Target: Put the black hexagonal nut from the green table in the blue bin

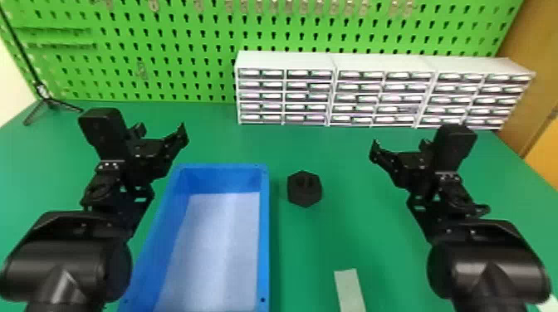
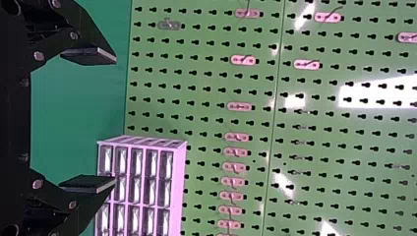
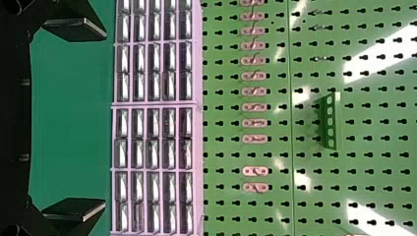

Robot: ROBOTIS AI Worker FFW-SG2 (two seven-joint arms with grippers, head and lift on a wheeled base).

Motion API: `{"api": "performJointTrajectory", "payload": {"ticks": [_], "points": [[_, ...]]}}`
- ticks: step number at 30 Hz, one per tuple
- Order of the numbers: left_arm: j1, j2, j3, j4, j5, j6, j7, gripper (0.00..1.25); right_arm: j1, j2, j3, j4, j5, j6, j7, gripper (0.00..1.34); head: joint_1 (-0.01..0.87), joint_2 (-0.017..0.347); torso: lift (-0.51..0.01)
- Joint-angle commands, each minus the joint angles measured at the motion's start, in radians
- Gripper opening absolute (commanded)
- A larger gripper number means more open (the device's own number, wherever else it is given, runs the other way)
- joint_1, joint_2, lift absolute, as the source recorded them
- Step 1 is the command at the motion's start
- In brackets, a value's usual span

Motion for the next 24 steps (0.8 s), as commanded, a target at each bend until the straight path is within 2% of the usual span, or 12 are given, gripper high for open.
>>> {"api": "performJointTrajectory", "payload": {"ticks": [1,24], "points": [[0.001,0.000,0.000,-0.001,0.000,0.000,0.000,0.86,0.001,0.000,-0.001,-0.001,-0.002,0.000,0.000,1.23,0.686,0.028,-0.096],[-0.001,0.000,0.000,-0.001,0.000,-0.001,0.000,0.86,0.000,0.000,0.001,-0.001,-0.003,0.000,0.000,1.23,0.686,0.028,-0.096]]}}
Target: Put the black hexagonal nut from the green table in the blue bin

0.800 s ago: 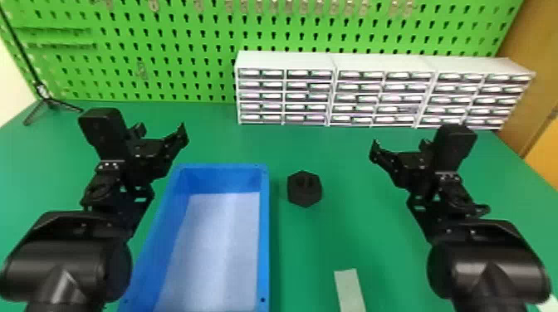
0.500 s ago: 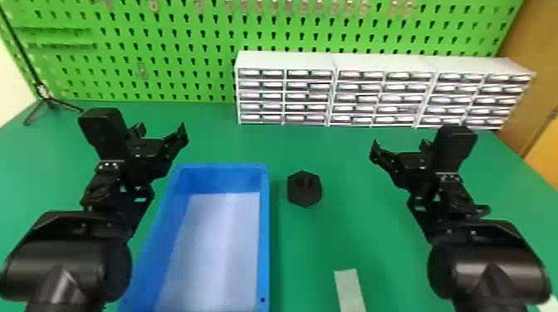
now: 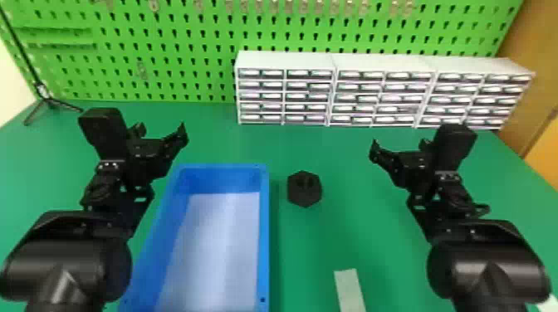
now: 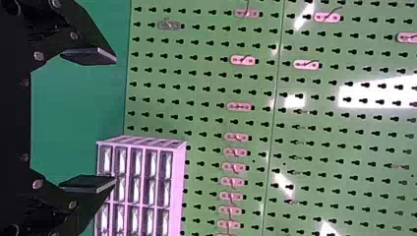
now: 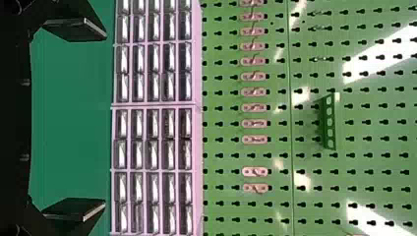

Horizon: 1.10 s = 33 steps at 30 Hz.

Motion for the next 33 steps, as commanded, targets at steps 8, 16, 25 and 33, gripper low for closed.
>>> {"api": "performJointTrajectory", "payload": {"ticks": [8,16,25,33], "points": [[0.001,0.000,0.000,-0.001,0.001,0.000,0.001,0.86,0.001,0.001,-0.001,-0.001,-0.002,0.000,0.000,1.23,0.686,0.028,-0.096],[0.000,0.000,0.000,-0.001,0.003,0.000,0.001,0.86,0.000,-0.002,0.001,-0.001,-0.013,0.006,0.000,1.23,0.686,0.028,-0.096],[0.001,0.000,0.000,0.001,0.004,0.000,-0.001,0.86,-0.010,-0.005,0.010,-0.001,-0.022,0.031,0.000,1.23,0.686,0.028,-0.096],[0.003,0.000,0.002,-0.001,0.006,0.000,0.001,0.86,-0.034,-0.024,0.038,-0.001,-0.027,0.075,0.002,1.23,0.686,0.028,-0.096]]}}
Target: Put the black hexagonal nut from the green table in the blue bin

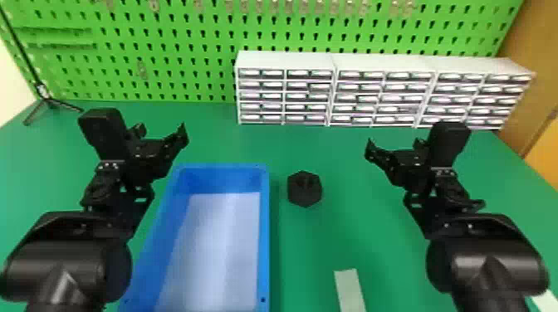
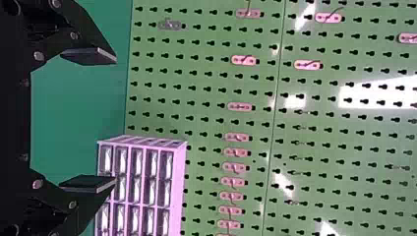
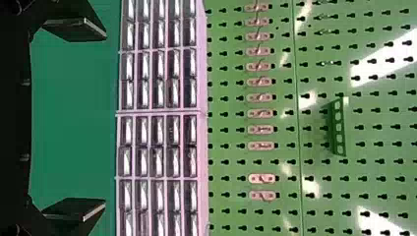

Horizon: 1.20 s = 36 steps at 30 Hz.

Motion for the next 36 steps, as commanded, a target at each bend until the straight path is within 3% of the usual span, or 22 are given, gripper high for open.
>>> {"api": "performJointTrajectory", "payload": {"ticks": [1,6,15,23,31,36], "points": [[0.001,0.000,0.001,-0.001,0.000,0.000,-0.001,0.86,-0.022,-0.013,0.021,-0.001,-0.007,0.041,0.003,1.23,0.686,0.028,-0.096],[0.001,0.000,0.000,0.001,0.000,0.000,0.000,0.86,-0.067,-0.034,0.046,-0.001,0.003,0.110,0.049,1.23,0.686,0.028,-0.096],[0.001,0.000,0.001,-0.001,0.002,0.000,-0.001,0.86,-0.159,-0.074,0.095,-0.013,0.048,0.328,0.195,1.23,0.686,0.028,-0.096],[0.004,0.000,0.006,-0.001,0.005,0.000,-0.001,0.86,-0.217,-0.169,0.204,-0.037,0.063,0.523,0.327,1.23,0.686,0.028,-0.096],[0.002,0.000,0.004,0.001,0.005,0.000,0.000,0.86,-0.268,-0.269,0.329,-0.036,0.042,0.616,0.393,1.23,0.686,0.028,-0.096],[0.001,0.000,0.003,0.001,0.005,0.000,-0.001,0.86,-0.303,-0.316,0.403,-0.020,0.037,0.642,0.423,1.23,0.686,0.028,-0.096]]}}
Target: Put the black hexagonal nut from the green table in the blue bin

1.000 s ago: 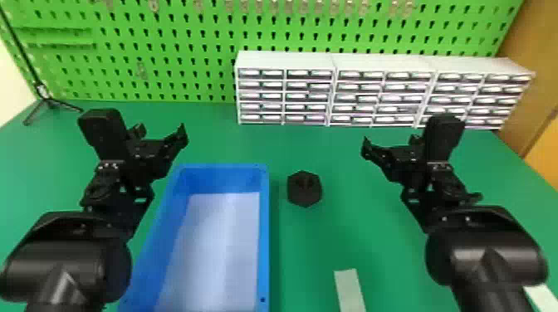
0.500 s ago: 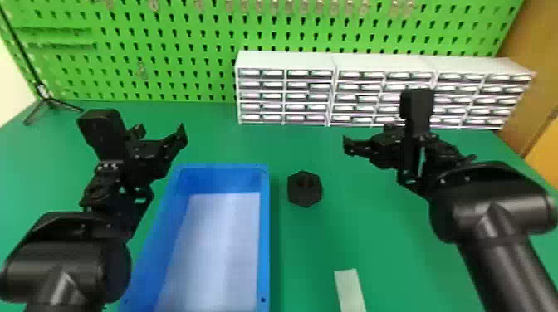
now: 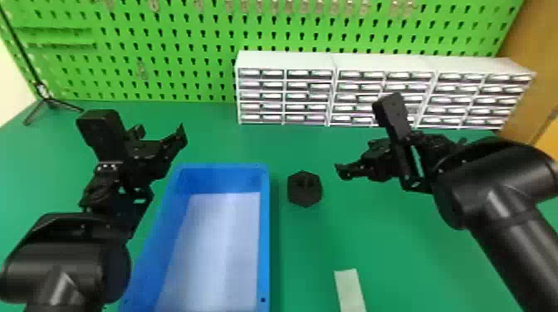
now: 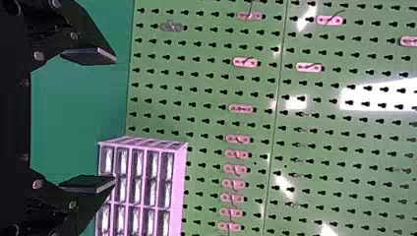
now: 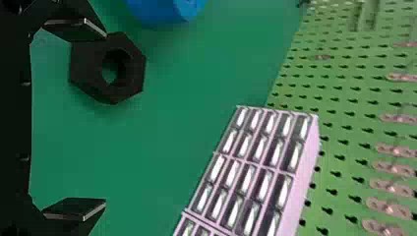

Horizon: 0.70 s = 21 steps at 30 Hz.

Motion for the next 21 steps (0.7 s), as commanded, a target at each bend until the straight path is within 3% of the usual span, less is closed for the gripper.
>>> {"api": "performJointTrajectory", "payload": {"ticks": [1,13,21], "points": [[-0.002,0.000,-0.001,0.001,0.000,0.000,-0.001,0.86,-0.033,-0.047,0.072,0.017,-0.005,0.024,0.020,1.22,0.686,0.028,-0.096],[-0.002,0.002,-0.004,0.001,-0.003,0.000,-0.001,0.86,-0.078,-0.119,0.193,0.059,-0.063,0.036,0.033,1.22,0.686,0.028,-0.096],[-0.002,0.002,-0.004,0.001,-0.006,0.000,-0.001,0.86,-0.104,-0.144,0.262,0.074,-0.108,0.024,0.032,1.22,0.686,0.028,-0.096]]}}
